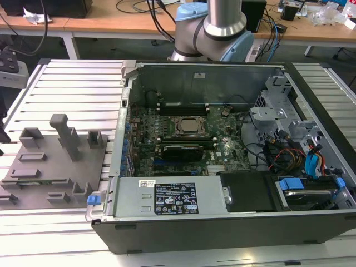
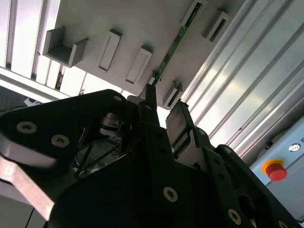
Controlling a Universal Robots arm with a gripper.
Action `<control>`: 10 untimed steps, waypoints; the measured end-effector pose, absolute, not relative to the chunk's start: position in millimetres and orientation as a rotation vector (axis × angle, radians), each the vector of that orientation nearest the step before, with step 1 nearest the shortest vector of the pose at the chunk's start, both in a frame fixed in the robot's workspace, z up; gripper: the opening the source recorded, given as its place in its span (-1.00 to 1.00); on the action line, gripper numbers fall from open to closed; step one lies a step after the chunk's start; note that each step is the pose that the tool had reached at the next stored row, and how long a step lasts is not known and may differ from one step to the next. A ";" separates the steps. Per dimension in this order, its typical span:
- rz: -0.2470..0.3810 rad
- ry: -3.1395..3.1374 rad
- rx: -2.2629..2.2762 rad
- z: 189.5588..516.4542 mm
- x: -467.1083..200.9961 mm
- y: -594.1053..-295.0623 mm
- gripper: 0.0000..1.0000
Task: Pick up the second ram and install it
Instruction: 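Pick up the second ram and move it above second insertion slot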
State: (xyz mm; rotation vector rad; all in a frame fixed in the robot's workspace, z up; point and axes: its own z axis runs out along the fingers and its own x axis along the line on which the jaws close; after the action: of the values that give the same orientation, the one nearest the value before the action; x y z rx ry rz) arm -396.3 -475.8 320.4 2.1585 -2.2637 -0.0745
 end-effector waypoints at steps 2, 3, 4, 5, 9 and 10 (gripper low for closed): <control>-0.075 -2.264 2.158 319.4 -396.3 -475.8 -0.28; -0.075 -2.264 2.158 318.9 -396.3 -475.9 -0.28; -0.075 -2.264 2.159 317.1 -396.3 -475.9 -0.28; -0.075 -2.264 2.158 315.9 -396.2 -475.9 -0.28; -0.075 -2.264 2.159 311.6 -396.2 -475.9 -0.28; -0.074 -2.264 2.158 311.0 -396.3 -475.8 -0.28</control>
State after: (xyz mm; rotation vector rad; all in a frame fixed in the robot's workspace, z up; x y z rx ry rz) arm -396.3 -475.8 311.0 2.1585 -2.2637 -0.0745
